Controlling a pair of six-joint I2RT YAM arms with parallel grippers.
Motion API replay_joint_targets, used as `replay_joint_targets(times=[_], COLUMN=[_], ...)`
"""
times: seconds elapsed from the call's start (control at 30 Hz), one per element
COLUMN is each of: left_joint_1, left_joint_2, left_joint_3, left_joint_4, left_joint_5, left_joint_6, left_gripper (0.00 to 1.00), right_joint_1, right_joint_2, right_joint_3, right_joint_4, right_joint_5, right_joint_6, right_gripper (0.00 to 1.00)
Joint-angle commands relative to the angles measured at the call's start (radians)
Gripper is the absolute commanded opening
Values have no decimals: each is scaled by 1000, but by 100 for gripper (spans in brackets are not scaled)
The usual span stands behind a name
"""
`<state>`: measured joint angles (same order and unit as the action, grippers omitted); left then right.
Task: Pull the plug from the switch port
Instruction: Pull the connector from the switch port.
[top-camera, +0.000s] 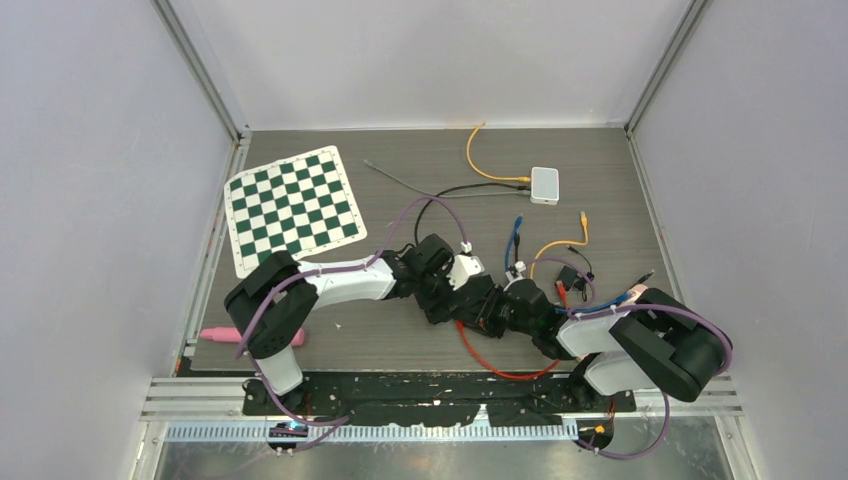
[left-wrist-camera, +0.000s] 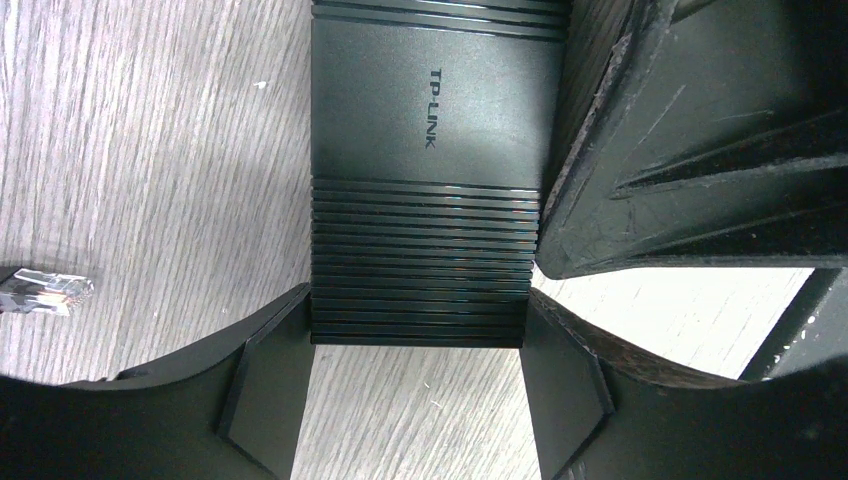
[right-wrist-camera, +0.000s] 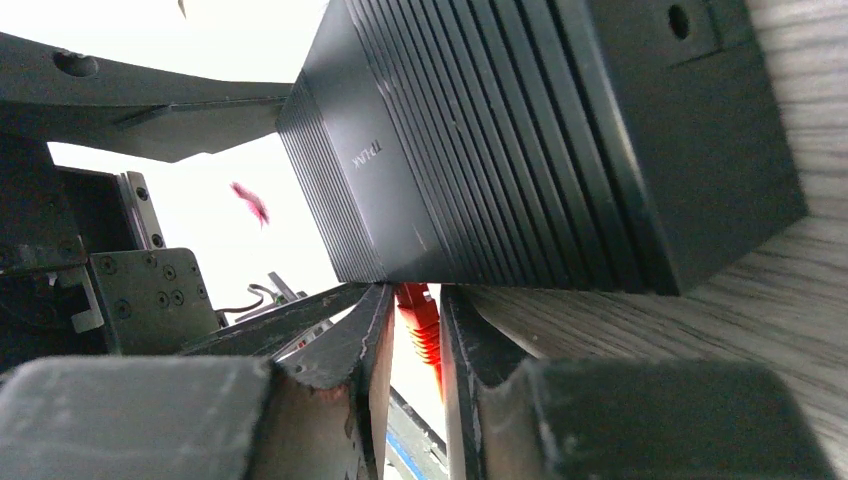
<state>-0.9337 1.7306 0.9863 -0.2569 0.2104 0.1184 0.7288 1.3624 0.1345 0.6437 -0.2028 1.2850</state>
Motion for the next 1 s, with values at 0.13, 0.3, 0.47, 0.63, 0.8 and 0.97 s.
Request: replay_joint_targets(times=[0.13,0.3,0.47,0.63,0.8,0.97], left_joint_1=[-22,-22,-23,-24,-24,-25], left_joint_2=[-16,-19,-17,-18,-18,-32], left_joint_3=[-10,2,9,10,8,-2], left_joint_4=[-26,-33,-31,-29,-28,-20], left_joint_5=[64,73,88,88,97,76], left_joint_6=[-25,-23,-31,-34,-41,-42], left_gripper=[63,63,62,62,62,61], right_joint_1=[-3,-3,-4,-4,-3,-4], right_joint_2=[-83,-108,-44,13,10,-30], right_joint_3=[76,41,46,51,45,61], right_joint_4=[-262,-206,-148,-109,-119,-177], right_joint_5=[121,134,107,88,103,119], right_joint_6=[-130,-87,-69,-68,-73,-132], right_gripper=[20,39,41,37,23,7])
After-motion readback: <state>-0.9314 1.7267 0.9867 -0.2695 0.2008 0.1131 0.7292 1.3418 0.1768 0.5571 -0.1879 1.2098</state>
